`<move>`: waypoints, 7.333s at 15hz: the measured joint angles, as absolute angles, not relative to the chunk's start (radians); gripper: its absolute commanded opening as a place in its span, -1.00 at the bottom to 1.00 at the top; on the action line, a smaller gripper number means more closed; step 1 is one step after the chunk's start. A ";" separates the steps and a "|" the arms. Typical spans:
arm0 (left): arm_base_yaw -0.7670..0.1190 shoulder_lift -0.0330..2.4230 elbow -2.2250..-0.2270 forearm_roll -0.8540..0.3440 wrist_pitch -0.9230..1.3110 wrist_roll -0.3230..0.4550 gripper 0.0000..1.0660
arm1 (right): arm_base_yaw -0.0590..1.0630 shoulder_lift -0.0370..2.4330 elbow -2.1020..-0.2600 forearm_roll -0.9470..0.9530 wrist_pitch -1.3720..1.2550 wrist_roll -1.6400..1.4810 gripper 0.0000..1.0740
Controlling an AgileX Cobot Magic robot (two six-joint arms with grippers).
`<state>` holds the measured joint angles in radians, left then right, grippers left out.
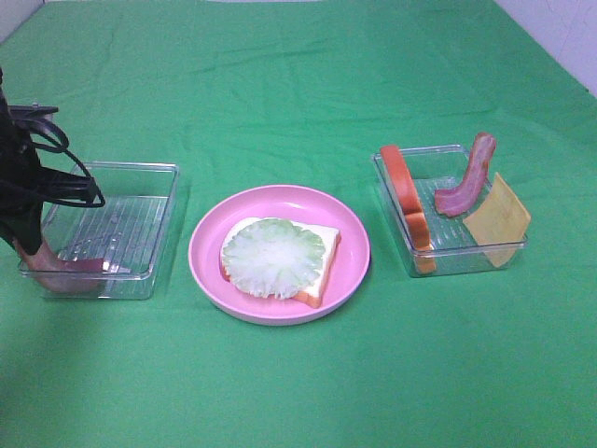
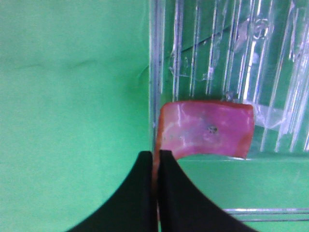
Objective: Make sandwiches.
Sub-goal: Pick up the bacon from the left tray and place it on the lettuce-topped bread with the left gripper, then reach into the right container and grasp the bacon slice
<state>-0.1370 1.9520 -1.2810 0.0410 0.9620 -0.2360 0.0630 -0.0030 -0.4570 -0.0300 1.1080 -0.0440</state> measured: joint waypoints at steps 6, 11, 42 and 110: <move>-0.137 1.952 -1.281 0.040 0.962 -0.236 -1.00 | 0.063 -0.003 -0.457 -0.030 1.108 -0.044 0.80; -0.137 1.952 -1.281 0.040 0.962 -0.236 -0.87 | 0.063 -0.003 -0.457 -0.030 1.108 -0.044 0.80; -0.222 1.802 -1.472 -0.733 0.959 0.175 -1.00 | 0.063 -0.003 -0.457 -0.030 1.108 -0.044 0.80; -0.067 -0.004 -0.520 0.073 1.080 -0.099 0.89 | 0.063 -0.003 -0.457 -0.029 1.108 -0.044 0.80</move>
